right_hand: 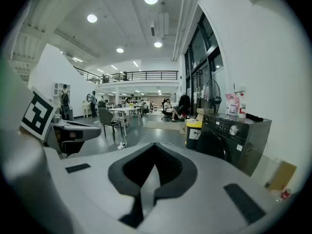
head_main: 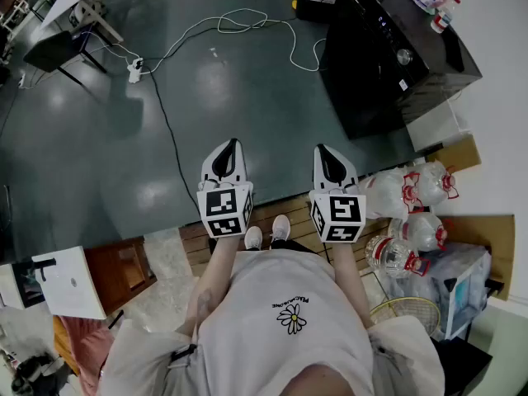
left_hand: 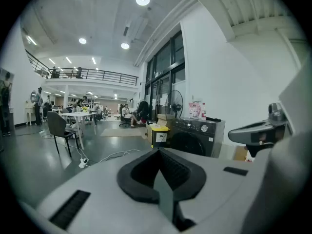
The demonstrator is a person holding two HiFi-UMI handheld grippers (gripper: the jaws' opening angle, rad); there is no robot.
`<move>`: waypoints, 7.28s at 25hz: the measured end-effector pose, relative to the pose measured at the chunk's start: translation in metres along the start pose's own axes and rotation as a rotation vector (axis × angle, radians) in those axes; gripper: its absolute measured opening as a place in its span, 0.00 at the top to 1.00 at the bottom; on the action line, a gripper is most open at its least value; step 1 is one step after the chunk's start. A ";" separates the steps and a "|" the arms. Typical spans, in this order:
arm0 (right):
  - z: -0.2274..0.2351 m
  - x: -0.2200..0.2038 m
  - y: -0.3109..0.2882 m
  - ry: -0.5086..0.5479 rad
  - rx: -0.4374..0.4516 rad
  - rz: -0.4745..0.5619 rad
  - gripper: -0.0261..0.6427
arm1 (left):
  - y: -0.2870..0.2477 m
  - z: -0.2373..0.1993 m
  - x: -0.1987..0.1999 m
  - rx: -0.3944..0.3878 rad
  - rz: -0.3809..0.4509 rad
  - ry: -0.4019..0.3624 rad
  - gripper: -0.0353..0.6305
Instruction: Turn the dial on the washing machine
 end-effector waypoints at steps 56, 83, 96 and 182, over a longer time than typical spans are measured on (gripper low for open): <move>0.166 0.080 -0.392 -0.042 0.027 -0.057 0.96 | -0.427 -0.044 0.194 -0.164 -0.036 -0.188 0.95; 0.261 0.143 -0.416 -0.012 -0.256 -0.032 0.96 | -0.534 0.021 0.272 -0.374 -0.070 -0.248 0.95; 0.291 0.096 -0.256 -0.116 -0.828 -0.235 0.96 | -0.537 0.176 0.216 -0.896 -0.163 -0.295 0.95; 0.335 -0.122 -0.249 -0.228 -1.117 -0.266 0.96 | -0.601 0.359 -0.014 -1.392 -0.204 -0.487 0.95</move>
Point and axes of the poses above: the fingertips, and each gripper's own axes: y backward along the fingers, z to its right, x out of its top, the point moved 9 cm from there along y, backward along the fingers, and after that the axes turned 15 degrees about y, right-handed, at the moved point
